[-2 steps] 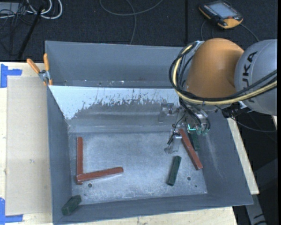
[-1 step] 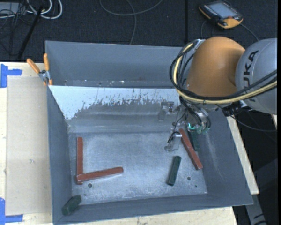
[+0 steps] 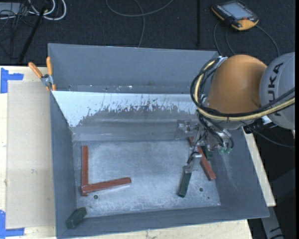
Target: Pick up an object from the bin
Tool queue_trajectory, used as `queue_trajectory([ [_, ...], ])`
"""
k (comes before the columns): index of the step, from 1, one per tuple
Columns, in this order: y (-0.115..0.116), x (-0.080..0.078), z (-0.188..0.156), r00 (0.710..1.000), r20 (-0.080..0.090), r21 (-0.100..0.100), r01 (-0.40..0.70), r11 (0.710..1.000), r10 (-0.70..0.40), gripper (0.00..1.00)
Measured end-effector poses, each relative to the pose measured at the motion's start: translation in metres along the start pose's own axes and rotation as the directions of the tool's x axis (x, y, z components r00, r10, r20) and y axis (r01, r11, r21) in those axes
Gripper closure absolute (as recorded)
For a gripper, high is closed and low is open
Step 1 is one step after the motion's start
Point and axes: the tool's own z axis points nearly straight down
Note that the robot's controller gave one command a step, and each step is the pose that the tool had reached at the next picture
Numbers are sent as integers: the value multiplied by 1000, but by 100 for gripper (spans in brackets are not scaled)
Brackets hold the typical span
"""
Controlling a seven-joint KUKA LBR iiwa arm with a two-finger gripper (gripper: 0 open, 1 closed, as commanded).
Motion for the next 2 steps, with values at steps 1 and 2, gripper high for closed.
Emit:
queue_trajectory([
  [1, -34, 6, 14, 1000, -4, 1, 11, 1000, -11, 0],
  [2, -73, 34, 62, 995, 1, 1, 101, 995, -101, 0],
])
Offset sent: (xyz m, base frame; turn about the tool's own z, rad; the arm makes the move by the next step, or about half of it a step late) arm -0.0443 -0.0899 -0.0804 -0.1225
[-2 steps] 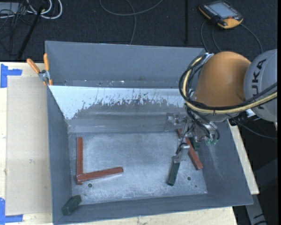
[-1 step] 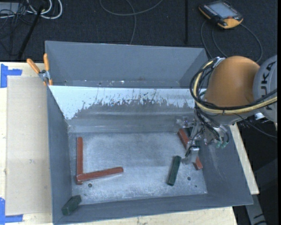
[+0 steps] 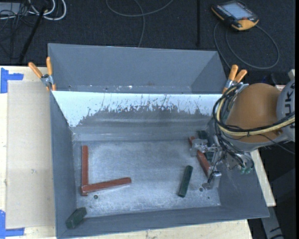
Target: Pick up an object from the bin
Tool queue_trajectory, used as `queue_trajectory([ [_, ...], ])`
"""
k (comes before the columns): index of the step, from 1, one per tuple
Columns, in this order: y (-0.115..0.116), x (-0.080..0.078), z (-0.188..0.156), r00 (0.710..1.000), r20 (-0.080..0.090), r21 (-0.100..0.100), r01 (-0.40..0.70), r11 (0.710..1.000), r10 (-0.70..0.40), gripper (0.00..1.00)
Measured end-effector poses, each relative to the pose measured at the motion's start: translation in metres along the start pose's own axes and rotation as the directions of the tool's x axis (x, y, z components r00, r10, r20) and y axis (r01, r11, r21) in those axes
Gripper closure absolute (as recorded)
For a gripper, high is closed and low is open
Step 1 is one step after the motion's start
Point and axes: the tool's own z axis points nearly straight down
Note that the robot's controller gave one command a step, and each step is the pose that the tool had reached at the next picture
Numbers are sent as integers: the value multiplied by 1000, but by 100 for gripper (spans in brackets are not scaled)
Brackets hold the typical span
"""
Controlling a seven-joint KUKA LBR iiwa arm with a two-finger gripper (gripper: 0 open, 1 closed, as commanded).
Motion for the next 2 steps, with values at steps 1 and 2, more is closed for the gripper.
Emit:
queue_trajectory([
  [1, -2, -12, 35, 994, -4, 0, -107, 994, 107, 0],
  [2, 5, -2, 44, 989, -4, -1, -150, 989, 150, 0],
])
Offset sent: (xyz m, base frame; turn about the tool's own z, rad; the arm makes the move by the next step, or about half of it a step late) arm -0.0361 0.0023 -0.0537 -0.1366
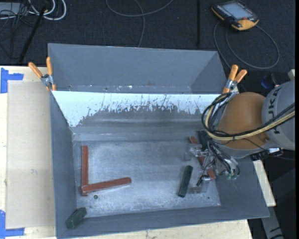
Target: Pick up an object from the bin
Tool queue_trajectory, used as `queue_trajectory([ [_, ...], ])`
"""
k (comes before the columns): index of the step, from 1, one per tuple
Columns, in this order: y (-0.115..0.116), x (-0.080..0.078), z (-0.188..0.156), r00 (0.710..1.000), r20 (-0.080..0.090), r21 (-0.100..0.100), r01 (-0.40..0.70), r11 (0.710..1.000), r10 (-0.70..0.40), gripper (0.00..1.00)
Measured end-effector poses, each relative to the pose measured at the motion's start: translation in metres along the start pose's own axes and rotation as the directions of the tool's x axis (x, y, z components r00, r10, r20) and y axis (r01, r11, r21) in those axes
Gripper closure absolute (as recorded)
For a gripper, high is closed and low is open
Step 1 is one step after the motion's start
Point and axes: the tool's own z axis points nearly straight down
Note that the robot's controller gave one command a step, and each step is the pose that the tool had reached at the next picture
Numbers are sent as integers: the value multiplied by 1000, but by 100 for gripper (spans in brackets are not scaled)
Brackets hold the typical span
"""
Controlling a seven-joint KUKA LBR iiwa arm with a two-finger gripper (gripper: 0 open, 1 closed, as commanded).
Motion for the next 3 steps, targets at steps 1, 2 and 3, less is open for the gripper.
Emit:
queue_trajectory([
  [1, 39, -16, 10, 961, 2, 0, 276, 961, -276, 100],
  [2, 39, -16, 10, 961, 2, 0, 276, 961, -276, 100],
  [3, 54, -24, -128, 956, -2, -1, 295, 956, -295, 100],
])
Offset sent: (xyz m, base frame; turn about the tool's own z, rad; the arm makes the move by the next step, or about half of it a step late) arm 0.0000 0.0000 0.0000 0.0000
